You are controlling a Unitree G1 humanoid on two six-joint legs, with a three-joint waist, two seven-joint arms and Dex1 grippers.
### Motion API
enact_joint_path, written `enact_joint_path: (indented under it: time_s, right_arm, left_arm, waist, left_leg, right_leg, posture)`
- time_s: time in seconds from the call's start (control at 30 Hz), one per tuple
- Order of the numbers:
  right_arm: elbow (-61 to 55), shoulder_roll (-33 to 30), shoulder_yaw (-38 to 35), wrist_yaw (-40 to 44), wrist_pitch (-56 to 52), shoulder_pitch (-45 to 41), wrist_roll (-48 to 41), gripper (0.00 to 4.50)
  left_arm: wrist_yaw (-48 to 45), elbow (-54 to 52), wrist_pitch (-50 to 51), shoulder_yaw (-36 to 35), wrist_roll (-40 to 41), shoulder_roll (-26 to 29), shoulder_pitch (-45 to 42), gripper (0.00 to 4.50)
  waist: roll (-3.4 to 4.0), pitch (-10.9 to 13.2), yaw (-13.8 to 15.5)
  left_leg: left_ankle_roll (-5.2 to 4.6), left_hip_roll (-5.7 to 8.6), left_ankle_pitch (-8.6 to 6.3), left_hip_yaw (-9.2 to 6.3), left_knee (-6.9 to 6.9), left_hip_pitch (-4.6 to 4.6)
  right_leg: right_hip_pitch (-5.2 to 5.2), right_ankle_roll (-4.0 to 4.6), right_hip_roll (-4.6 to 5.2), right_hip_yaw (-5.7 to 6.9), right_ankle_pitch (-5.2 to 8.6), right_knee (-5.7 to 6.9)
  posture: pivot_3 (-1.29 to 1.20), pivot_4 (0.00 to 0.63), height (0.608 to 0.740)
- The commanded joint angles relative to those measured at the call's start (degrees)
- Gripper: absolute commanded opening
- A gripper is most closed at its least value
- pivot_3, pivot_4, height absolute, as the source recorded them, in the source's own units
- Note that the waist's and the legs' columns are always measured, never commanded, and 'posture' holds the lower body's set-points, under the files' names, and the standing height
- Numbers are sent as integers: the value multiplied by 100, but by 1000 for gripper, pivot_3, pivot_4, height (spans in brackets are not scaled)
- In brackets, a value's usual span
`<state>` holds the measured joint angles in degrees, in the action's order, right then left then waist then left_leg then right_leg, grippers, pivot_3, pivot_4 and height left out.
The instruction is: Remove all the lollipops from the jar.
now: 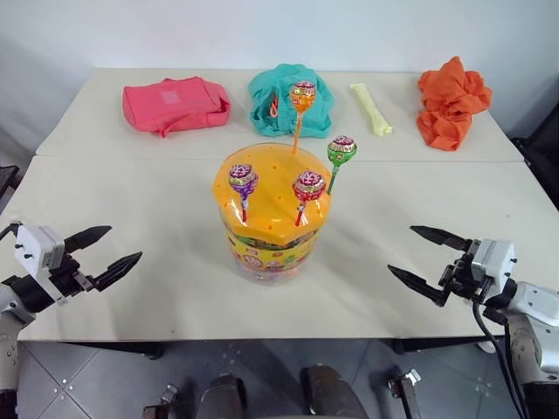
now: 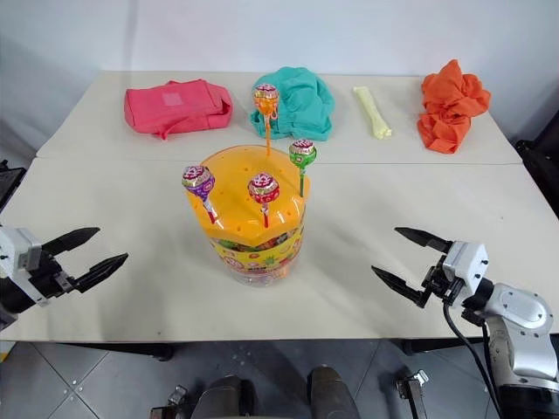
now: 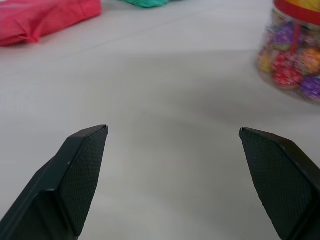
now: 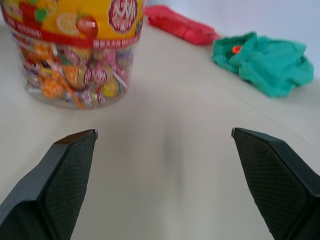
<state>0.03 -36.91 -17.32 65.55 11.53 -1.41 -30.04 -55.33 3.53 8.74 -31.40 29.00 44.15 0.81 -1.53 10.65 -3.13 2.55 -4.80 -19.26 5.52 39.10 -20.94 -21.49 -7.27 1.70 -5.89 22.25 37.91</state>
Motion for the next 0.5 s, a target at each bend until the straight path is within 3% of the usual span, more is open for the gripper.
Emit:
enact_joint_path:
  time_s: [0.03, 0.17, 0.37, 0.5]
  right_arm:
    - [-389, -127, -351, 26, -71, 56, -388, 4500]
    - [-1078, -133, -598, -108, -431, 156, -969, 4500]
    - [-2775, -300, -1106, -448, -1330, 576, -2343, 4500]
    - [-3253, -332, -1072, -172, -1367, 690, -2517, 4500]
  left_arm:
    - [-83, 10, -89, 59, -6, 128, -152, 4467]
    - [-159, -26, 395, 106, 362, 91, -401, 4467]
    - [-1135, 877, 1240, 91, 1017, 587, -1197, 4467]
    - [-1987, 155, 2305, 360, 1776, 1108, -1563, 4467]
  waist:
    - [0, 0, -2]
    - [1, 0, -4]
    - [0, 0, -5]
    - [-4, 0, -5]
  left_leg:
    - [0, 0, 0, 0, 0, 0]
    - [0, -3, 0, -3, 0, -1]
    - [3, -4, 1, -11, -1, -2]
    - [3, 0, 0, -11, -1, -5]
  right_leg:
    - [0, 0, 1, 0, 0, 0]
    - [-2, 0, -2, 1, 0, 5]
    - [-3, 0, -8, 7, 0, 10]
    - [-3, 0, -5, 8, 0, 6]
  posture:
    - [0, 150, 740]
    - [0, 150, 740]
    - [0, 150, 740]
    - [0, 150, 740]
